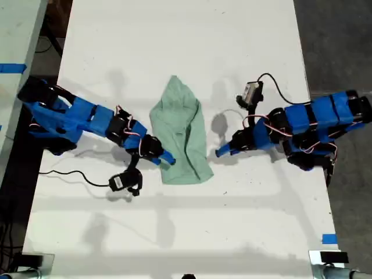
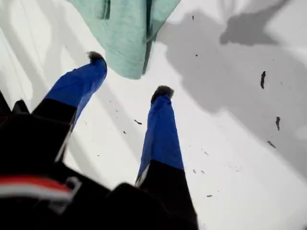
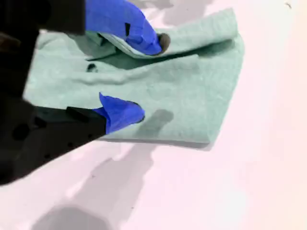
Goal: Fold t shirt
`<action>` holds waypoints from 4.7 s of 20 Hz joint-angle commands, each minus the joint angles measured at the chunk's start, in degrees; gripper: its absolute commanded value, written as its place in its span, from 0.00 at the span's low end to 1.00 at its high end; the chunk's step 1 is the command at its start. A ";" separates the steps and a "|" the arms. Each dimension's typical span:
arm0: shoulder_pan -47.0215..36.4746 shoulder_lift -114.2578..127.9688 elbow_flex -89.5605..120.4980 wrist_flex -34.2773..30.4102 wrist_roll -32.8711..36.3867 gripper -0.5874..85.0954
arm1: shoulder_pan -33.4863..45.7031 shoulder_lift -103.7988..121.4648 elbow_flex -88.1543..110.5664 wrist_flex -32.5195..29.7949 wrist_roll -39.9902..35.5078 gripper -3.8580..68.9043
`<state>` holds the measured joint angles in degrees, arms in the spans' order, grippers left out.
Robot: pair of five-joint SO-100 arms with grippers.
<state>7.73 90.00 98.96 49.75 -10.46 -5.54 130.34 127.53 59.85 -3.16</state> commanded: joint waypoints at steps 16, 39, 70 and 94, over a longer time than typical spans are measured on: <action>2.90 -25.66 -24.26 4.13 -4.31 0.01 | -3.52 -54.67 -49.83 12.74 -3.78 0.34; 3.52 -27.69 -42.19 26.37 -5.71 0.26 | -5.36 -58.89 -56.95 17.40 -2.55 0.04; -33.31 -7.91 -41.40 35.86 6.50 0.09 | 30.23 -54.84 -84.20 21.18 -23.12 0.11; -4.31 88.33 34.72 24.43 4.31 0.01 | 5.54 46.14 8.79 20.48 -6.77 0.03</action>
<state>3.78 161.28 116.72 80.24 -4.83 3.78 167.08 124.19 86.40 -12.57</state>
